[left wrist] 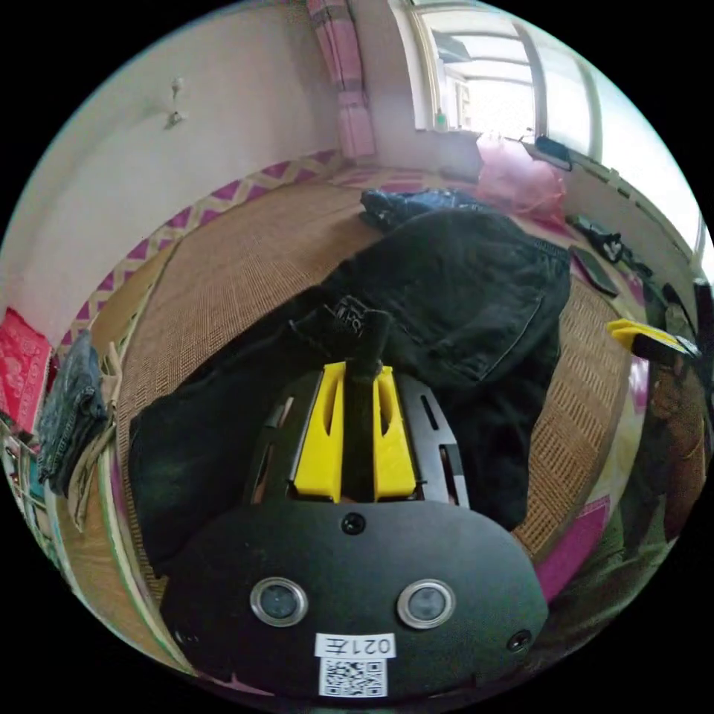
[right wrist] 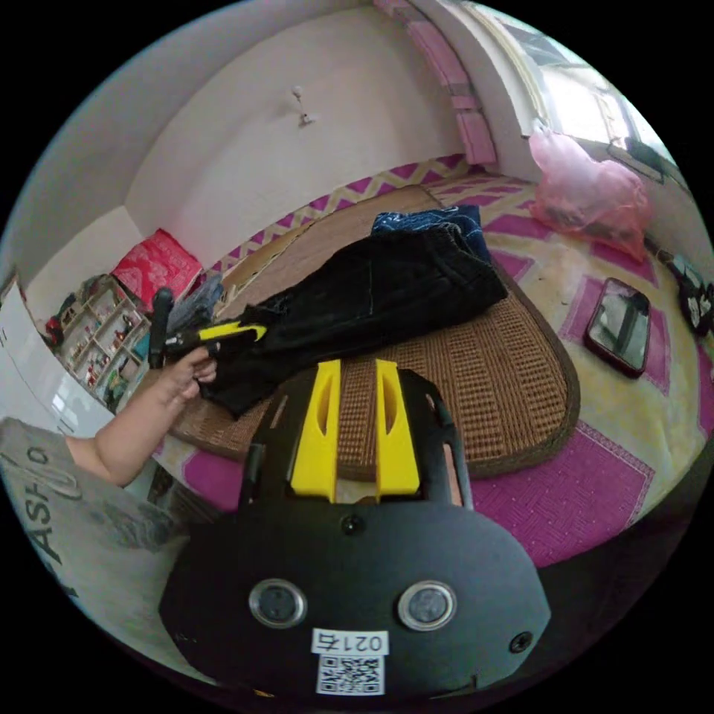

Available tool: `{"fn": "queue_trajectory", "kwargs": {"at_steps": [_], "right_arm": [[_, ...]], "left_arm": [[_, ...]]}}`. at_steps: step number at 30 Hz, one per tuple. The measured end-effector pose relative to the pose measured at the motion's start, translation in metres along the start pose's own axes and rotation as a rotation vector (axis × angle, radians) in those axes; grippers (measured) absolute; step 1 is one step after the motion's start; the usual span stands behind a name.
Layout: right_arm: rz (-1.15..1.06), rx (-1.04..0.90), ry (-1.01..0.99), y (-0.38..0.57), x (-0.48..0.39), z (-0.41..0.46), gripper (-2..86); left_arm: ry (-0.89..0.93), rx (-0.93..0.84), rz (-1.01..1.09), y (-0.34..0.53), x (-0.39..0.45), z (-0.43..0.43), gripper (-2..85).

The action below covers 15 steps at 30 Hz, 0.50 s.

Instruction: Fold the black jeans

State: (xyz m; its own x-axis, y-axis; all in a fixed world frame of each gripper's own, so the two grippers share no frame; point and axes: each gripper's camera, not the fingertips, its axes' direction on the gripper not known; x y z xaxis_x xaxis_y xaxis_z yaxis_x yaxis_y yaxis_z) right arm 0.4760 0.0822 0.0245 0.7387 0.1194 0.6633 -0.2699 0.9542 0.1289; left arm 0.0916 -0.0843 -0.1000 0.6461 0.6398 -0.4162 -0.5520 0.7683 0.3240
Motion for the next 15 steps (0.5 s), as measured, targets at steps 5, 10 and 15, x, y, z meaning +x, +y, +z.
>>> {"fn": "queue_trajectory", "kwargs": {"at_steps": [5,10,15], "right_arm": [[0.236,0.049,-0.071,-0.038,0.052,0.007,12.8],[0.5,0.125,-0.016,-0.053,0.1,0.012,14.0],[0.649,0.184,-0.081,-0.069,0.123,0.034,11.9]], "left_arm": [[0.23,0.145,0.027,0.014,0.0,-0.022,6.9],[0.123,0.159,0.059,0.038,0.001,-0.044,6.2],[0.062,0.084,-0.045,0.071,-0.028,-0.058,5.3]]}}
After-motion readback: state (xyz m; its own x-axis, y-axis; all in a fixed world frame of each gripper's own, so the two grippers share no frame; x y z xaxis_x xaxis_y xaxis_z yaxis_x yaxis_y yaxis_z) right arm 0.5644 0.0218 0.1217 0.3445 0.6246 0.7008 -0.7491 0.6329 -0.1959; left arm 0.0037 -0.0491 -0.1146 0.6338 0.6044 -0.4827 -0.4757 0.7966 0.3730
